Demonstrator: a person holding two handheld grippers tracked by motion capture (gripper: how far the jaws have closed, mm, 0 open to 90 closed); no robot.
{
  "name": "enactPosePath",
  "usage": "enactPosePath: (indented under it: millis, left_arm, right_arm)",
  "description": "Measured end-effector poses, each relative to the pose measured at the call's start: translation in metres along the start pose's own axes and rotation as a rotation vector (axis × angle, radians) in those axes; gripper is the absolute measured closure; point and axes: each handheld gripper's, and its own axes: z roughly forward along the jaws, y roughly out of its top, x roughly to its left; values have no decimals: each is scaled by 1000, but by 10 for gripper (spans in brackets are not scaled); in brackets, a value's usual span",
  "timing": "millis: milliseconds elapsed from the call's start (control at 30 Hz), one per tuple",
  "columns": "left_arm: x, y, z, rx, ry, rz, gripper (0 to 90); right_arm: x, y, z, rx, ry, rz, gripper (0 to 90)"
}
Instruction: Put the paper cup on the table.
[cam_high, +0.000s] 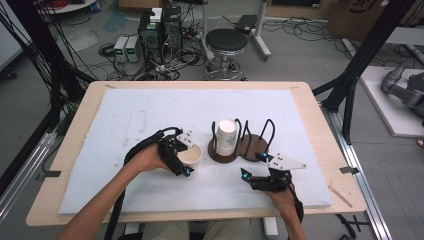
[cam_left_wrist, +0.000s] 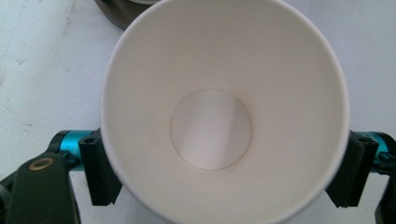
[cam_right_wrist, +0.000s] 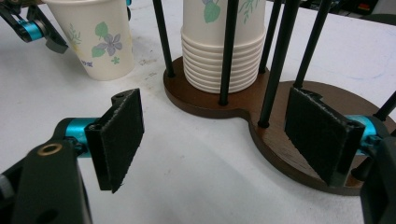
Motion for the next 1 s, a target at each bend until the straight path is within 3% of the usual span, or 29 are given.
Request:
enactPosePath:
  millis: [600, 1000]
  left_arm:
    - [-5, -35, -24, -117, 36, -48, 159]
    - [-12, -71, -44, -242, 79, -108, 159]
  right_arm:
    - [0, 0, 0, 1, 1, 2, 207]
    - [0, 0, 0, 2, -4, 1, 207]
